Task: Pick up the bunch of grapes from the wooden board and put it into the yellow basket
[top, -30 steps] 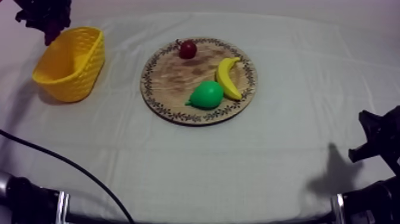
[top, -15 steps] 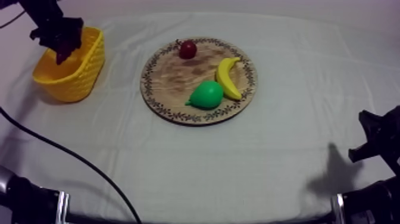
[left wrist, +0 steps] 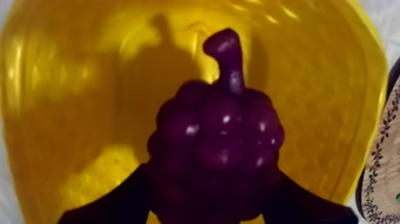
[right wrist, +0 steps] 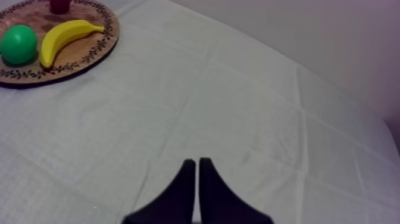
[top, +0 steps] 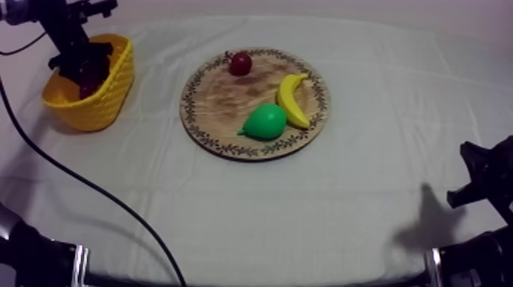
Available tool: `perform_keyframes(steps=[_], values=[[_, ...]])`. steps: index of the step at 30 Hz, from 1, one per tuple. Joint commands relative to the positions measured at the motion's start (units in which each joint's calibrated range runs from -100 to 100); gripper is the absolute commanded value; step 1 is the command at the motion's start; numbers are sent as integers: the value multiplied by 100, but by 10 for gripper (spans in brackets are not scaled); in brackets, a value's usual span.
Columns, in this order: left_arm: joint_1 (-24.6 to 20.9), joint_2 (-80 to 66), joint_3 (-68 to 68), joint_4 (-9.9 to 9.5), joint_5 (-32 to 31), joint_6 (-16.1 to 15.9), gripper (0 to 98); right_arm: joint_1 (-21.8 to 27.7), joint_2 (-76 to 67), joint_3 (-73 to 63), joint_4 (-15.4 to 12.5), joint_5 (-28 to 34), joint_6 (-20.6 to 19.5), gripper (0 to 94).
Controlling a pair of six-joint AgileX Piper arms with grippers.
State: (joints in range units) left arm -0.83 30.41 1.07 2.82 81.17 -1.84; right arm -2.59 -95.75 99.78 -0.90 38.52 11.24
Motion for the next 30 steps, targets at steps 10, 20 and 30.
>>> perform_keyframes(steps=[10,20,30], values=[[-8,-245,-9,5,-3,34,897,-1,0,0,-1,3,2,3],[6,-1993,1054,-68,-453,102,794,-1,0,0,-1,3,2,3],[60,-4522,3242,-80,-1363,257,483,-1,0,0,-1,3,2,3]])
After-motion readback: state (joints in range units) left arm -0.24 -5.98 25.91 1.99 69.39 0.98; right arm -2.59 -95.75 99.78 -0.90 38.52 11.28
